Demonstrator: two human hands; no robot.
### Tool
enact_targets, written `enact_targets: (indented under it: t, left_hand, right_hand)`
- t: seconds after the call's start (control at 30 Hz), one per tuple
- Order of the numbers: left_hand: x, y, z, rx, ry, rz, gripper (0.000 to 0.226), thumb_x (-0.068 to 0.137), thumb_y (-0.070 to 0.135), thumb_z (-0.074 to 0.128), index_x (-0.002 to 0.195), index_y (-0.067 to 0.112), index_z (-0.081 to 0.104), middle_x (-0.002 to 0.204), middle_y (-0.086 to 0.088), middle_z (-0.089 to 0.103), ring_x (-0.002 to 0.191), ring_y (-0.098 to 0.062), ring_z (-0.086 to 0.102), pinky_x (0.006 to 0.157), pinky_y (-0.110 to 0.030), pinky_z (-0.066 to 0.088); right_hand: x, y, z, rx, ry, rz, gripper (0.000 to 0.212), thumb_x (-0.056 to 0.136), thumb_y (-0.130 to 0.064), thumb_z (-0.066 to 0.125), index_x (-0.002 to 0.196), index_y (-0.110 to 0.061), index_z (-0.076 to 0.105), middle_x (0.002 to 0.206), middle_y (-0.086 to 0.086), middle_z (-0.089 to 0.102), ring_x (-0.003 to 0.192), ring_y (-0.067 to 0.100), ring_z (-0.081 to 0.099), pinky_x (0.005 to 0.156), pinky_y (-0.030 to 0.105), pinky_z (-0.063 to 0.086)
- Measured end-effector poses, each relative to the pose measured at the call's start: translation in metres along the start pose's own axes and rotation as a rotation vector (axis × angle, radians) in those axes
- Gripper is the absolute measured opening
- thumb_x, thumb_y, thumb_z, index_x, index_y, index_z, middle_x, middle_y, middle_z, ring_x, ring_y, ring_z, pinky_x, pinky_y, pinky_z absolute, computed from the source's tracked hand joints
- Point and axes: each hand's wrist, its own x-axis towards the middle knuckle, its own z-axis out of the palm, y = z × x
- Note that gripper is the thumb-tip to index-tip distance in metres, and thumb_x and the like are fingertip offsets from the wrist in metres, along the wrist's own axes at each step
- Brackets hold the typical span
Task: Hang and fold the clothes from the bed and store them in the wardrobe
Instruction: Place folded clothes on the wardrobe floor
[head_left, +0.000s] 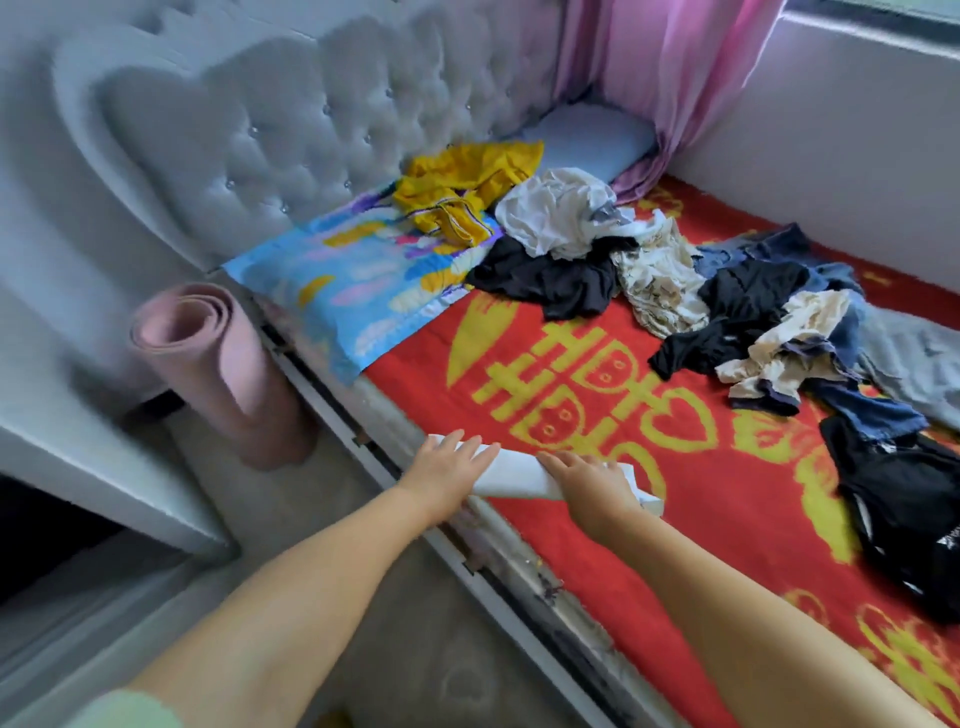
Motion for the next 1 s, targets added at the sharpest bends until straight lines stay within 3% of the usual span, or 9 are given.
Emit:
enact_targets:
  t: [0.2,0.33,0.73,1.0]
  left_hand:
    - [-0.121,-0.072,0.021,-0.009,0.005,-0.203,0.076,0.091,0.002,0.047,0.154,0.017,0.006,0.153,-0.007,0.026,0.14,-0.027,0.026,0.11,-0.04,0.028]
    - [-0.208,-0.114,0.048,-0.079,0.012,-0.321,0.077,0.089,0.002,0.048,0.154,0.018,0.011,0.15,-0.005,0.031,0.138,-0.027,0.028,0.107,-0.039,0.031]
    - [-0.582,-0.253,0.194,-0.324,-0.074,-0.745,0.082,0.084,-0.008,0.043,0.154,0.021,0.012,0.148,-0.005,0.033,0.136,-0.028,0.031,0.102,-0.041,0.039]
    - [-0.663,-0.285,0.26,-0.49,-0.09,-0.876,0.079,0.084,-0.008,0.04,0.153,0.022,0.015,0.146,-0.005,0.035,0.134,-0.027,0.033,0.098,-0.039,0.039]
  right_hand:
    - [0.007,-0.125,-0.016,-0.109,0.051,-0.197,0.063,0.093,-0.012,0.047,0.149,-0.029,0.023,0.143,-0.001,0.043,0.123,0.029,0.047,0.097,0.046,0.04]
    - [0.005,-0.218,-0.015,-0.127,0.054,-0.297,0.067,0.092,-0.008,0.047,0.15,-0.029,0.022,0.145,0.0,0.041,0.126,0.029,0.045,0.099,0.046,0.039]
    - [-0.043,-0.627,0.042,-0.269,-0.026,-0.742,0.073,0.086,0.004,0.039,0.148,-0.031,0.025,0.145,0.001,0.042,0.129,0.03,0.044,0.1,0.045,0.039]
    - [-0.03,-0.744,0.065,-0.389,-0.121,-0.917,0.073,0.088,0.002,0.038,0.149,-0.033,0.023,0.146,-0.001,0.04,0.132,0.027,0.043,0.096,0.043,0.039]
